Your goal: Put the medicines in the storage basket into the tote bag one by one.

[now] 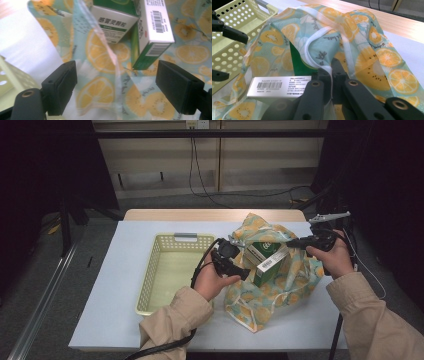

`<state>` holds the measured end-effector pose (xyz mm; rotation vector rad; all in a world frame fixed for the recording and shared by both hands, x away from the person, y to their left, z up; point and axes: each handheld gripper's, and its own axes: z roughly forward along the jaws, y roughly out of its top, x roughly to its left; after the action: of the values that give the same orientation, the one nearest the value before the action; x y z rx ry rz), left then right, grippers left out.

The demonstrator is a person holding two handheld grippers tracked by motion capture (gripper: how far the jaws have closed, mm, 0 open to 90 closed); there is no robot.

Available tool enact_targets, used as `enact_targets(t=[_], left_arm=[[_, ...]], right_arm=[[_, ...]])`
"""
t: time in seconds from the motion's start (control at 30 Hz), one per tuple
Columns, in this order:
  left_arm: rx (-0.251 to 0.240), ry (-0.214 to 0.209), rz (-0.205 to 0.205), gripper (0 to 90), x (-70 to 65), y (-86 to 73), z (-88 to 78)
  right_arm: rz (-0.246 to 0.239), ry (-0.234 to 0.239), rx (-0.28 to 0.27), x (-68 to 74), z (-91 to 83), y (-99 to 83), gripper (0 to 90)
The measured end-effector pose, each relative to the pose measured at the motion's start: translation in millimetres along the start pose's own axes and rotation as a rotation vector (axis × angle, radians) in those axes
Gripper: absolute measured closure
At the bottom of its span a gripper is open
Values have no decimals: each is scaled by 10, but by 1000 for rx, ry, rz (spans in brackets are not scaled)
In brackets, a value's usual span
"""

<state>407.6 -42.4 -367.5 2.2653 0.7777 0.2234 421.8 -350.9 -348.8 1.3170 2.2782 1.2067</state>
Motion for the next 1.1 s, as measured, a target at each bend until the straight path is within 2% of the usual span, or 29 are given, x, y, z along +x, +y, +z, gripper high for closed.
enact_targets(t=[0.13,0.17,0.2,0.3,0.33,0.43,0.47,0.53,0.63,0.7,0.8,0.9,0.97,1.07,1.1], left_arm=[[-2,36,-2,162,73,18,-7],[-5,58,-10,159,85,21,2],[-4,48,-15,151,115,24,7],[-10,75,-21,144,149,29,27],[1,56,-21,138,164,31,42],[31,50,-12,137,152,33,126],[35,31,-24,143,147,35,141],[41,-9,-20,216,127,45,170],[50,-16,0,338,95,58,182],[58,-52,4,383,93,56,183],[73,-89,11,523,76,52,177],[85,-123,1,677,58,49,179],[85,-127,1,756,40,43,181],[84,-155,-7,899,40,45,155],[93,-158,-16,900,40,50,137]], right_arm=[[5,-3,-1,-25,-30,-21,895],[7,-3,-3,-35,-39,-28,895],[7,-6,-3,-46,-47,-35,895],[12,-9,-1,-66,-68,-49,895],[11,-11,-1,-75,-73,-51,895],[16,-11,-2,-92,-78,-51,895],[15,-9,-2,-92,-77,-50,895],[14,-8,-3,-87,-75,-46,895],[13,-7,-5,-80,-73,-39,895],[12,-8,-6,-72,-68,-36,895],[7,-4,-11,-51,-66,-29,895],[7,-1,-17,-26,-72,-23,895],[3,0,-20,-10,-75,-20,895],[-4,0,-19,9,-72,-17,895],[-4,2,-19,13,-70,-15,895]])
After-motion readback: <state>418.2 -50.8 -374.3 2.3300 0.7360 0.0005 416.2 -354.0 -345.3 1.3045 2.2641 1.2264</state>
